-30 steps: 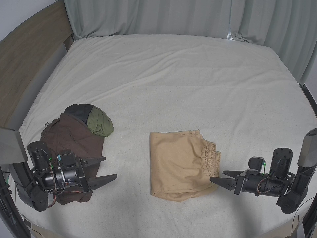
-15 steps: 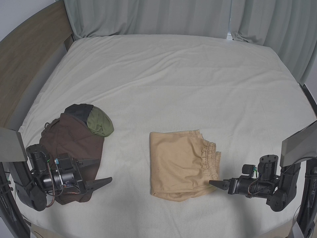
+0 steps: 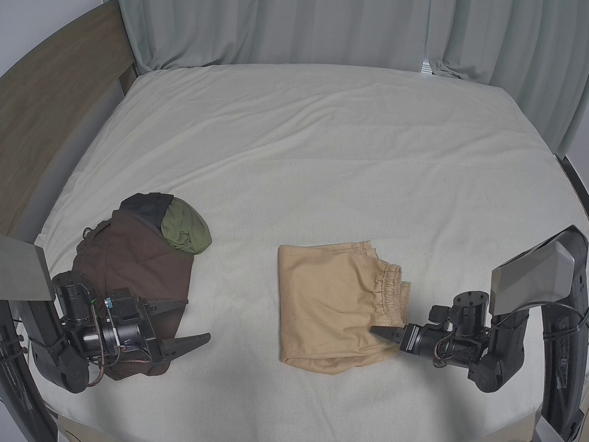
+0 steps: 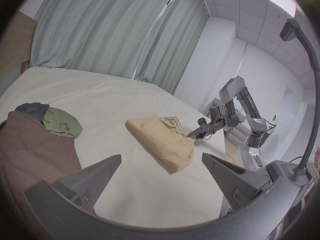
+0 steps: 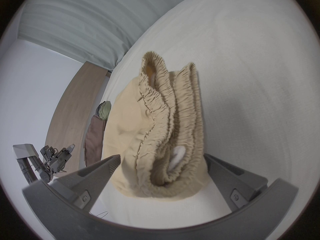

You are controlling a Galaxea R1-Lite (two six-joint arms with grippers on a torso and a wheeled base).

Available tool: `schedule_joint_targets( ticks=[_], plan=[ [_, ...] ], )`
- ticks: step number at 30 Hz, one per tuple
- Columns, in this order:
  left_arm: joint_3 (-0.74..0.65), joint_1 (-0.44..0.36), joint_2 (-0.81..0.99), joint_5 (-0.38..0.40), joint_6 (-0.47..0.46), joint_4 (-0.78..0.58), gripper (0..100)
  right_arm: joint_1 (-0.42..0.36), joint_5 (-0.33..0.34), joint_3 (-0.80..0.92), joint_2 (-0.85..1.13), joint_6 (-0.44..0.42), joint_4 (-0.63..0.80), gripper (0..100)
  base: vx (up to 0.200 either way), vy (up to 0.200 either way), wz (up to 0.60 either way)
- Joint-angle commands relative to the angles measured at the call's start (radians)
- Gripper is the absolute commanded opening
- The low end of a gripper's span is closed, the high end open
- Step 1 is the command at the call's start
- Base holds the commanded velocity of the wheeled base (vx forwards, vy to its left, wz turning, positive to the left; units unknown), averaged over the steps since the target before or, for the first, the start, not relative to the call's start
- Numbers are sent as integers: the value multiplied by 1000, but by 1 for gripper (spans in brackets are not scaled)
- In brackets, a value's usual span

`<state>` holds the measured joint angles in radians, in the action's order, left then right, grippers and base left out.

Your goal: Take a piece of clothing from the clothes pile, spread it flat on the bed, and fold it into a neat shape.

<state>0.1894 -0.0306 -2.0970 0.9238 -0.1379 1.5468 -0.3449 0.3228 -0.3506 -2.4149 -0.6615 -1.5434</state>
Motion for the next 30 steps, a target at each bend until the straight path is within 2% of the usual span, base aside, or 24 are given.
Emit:
schedule_joint_targets(
  ticks=[1,4,8,9,23,30],
  plan=[
    [-1,1,5,1,0,1,100,-34,-28,-54,-62,-15,-1,100,0,0,0],
    [4,3,8,4,0,1,100,-66,-79,-97,-84,-79,-1,100,0,0,0],
    [7,8,8,4,0,1,100,-65,-80,-114,-85,-101,-1,100,0,0,0],
    [7,8,8,4,0,1,100,-63,-80,-114,-85,-101,-1,0,0,0,0],
    [9,3,6,4,-2,1,100,-69,-76,-120,-69,-102,-6,0,0,0,0],
    [7,5,2,10,-9,1,100,-88,-65,-126,65,-104,-6,0,0,0,0]
  ],
)
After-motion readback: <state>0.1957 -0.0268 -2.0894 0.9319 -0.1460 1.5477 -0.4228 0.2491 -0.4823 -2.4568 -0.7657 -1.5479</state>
